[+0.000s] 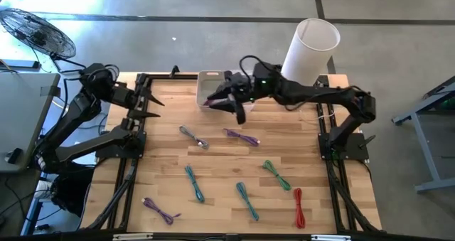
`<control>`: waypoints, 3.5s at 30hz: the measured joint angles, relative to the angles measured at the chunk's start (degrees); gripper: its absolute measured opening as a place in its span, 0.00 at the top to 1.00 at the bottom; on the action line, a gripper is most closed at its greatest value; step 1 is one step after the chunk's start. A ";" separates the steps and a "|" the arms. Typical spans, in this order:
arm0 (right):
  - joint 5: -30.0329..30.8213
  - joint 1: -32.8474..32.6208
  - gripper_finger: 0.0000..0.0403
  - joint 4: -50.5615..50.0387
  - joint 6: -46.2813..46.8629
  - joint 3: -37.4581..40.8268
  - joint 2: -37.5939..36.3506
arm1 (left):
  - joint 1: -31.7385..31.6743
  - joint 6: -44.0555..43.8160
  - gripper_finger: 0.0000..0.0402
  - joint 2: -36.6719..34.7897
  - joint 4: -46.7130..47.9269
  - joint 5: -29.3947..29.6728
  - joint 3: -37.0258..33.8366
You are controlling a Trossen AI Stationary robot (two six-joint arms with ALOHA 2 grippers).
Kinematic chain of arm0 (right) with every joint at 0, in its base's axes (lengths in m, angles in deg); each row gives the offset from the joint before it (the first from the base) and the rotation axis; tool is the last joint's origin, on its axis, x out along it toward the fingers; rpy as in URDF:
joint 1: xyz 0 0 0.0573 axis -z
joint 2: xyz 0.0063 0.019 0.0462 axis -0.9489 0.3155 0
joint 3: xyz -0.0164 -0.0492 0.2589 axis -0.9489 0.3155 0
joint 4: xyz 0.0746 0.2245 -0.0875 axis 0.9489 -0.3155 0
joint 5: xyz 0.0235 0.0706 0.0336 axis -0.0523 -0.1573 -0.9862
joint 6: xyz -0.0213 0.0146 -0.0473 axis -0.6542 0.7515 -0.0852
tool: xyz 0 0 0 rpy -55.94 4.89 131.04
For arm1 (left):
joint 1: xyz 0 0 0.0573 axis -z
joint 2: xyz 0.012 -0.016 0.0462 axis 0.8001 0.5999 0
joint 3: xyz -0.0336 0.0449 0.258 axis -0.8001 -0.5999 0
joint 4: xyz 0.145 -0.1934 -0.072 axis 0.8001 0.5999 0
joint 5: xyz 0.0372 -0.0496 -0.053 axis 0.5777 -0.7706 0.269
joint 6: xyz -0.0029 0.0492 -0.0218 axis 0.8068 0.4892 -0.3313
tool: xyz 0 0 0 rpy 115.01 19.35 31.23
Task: Pick & Place USB Port
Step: Put the black and white USB cable into the gray bin
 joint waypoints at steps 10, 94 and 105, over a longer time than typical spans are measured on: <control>7.99 -8.00 0.58 -23.03 -8.95 0.00 -15.40 | -0.02 1.55 0.60 -0.69 0.60 0.65 0.00; 23.16 -28.85 0.56 -48.72 -6.21 0.00 -30.23 | 47.23 12.50 0.60 57.74 47.03 71.30 20.87; 24.15 -34.50 0.56 -48.26 -6.10 0.02 -30.23 | 45.62 10.09 0.60 64.44 46.50 71.52 20.82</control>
